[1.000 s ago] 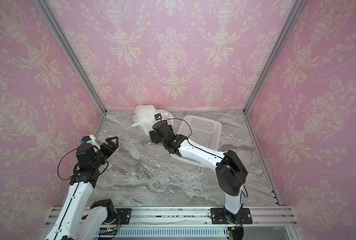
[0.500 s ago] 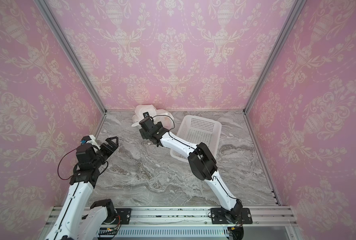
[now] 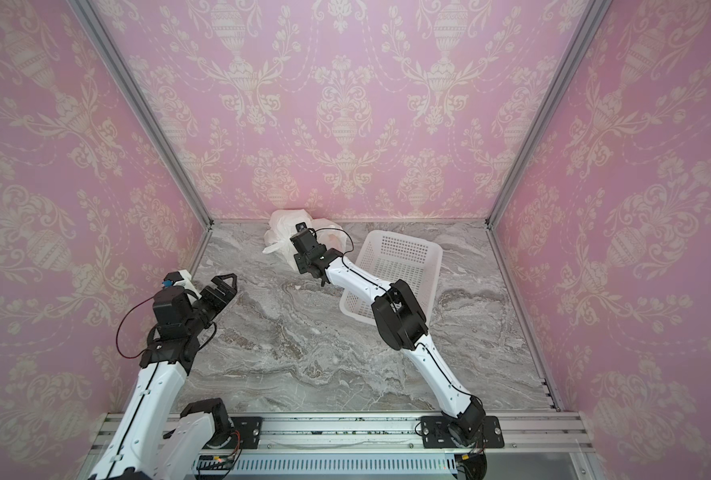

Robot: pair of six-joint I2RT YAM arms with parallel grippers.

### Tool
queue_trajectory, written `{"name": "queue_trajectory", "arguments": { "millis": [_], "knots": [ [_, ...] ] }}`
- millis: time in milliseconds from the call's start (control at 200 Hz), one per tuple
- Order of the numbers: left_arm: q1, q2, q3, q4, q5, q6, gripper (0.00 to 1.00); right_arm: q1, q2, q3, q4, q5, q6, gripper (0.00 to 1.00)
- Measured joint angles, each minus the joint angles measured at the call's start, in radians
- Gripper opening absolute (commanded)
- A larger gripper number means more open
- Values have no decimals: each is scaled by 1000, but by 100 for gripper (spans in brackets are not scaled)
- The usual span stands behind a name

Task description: Untie the knot of the plastic bag and take out the fruit

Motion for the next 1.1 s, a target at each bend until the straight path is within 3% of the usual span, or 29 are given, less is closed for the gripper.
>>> {"name": "queue_trajectory", "arguments": {
  "millis": [105, 420, 465, 530, 575, 671, 776, 876, 986, 1031, 1101],
  "knots": [
    [0, 0, 0, 0, 0, 0, 99, 7, -56, -93, 25, -12, -9, 0],
    [0, 3, 0, 2, 0, 1, 95, 32, -296, -393, 192, -22, -45, 0],
    [0, 6, 0, 2, 0, 1, 95, 37, -320, -423, 217, -17, -56, 15],
    [-1, 12, 0, 2, 0, 3, 96, 39, -333, -440, 249, -7, -66, 52],
    [-2, 13, 0, 1, 0, 4, 96, 41, -332, -440, 269, 4, -70, 68],
    [-6, 13, 0, 2, 0, 5, 96, 43, -303, -405, 269, 30, -81, 79],
    [-7, 13, 0, 2, 0, 5, 96, 43, -198, -253, 232, 45, -90, 88],
    [-7, 13, 0, 2, 0, 8, 96, 43, -80, -85, 172, 56, -91, 89],
    [-7, 13, 0, 1, 0, 8, 96, 42, 32, 77, 93, 58, -91, 82],
    [-7, 13, 0, 1, 0, 8, 96, 40, 61, 114, 68, 57, -87, 69],
    [-7, 13, 0, 1, 0, 8, 96, 37, 83, 133, 39, 50, -85, 40]
  ]
}}
